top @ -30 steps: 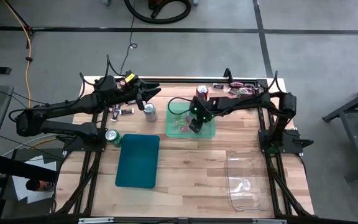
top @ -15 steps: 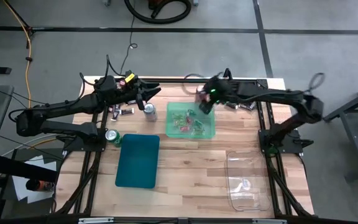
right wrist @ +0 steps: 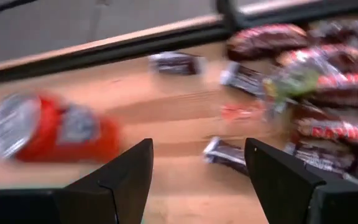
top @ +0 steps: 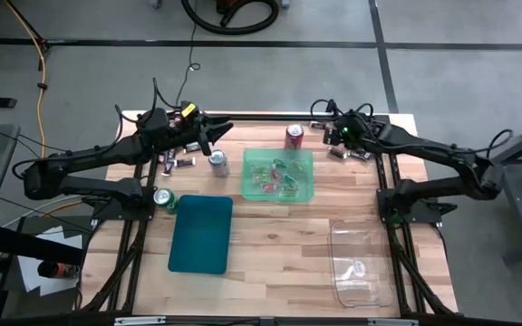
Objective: Organize candy in baskets
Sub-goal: Put the orange gummy into the green bin
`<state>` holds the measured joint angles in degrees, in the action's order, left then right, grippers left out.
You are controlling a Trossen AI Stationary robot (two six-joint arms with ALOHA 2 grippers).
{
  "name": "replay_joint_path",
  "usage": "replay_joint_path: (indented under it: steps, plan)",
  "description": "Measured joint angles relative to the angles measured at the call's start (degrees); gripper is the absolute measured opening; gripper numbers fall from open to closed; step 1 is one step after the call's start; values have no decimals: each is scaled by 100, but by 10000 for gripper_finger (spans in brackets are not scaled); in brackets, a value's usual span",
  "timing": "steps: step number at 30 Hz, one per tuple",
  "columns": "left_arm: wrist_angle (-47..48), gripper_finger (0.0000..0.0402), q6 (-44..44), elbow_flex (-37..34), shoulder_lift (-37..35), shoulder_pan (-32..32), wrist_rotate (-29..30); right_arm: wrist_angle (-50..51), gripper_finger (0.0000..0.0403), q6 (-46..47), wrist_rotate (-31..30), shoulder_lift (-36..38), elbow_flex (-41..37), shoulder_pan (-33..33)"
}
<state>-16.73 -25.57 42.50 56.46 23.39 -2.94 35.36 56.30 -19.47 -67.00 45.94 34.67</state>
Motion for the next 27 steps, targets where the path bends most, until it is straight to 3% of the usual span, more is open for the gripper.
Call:
replay_joint_path:
  steps: [8,20,27]
  plan:
    - [-35,158,-287,0,-1,65,-2,-737,248,1493,643,-691,-390,676]
    - [58,158,-535,0,-1,189,-621,-1577,248,4295,3,-767,-1146,700]
    - [63,159,-591,0,-1,591,-1229,-1981,248,4821,19,-1170,-1255,772]
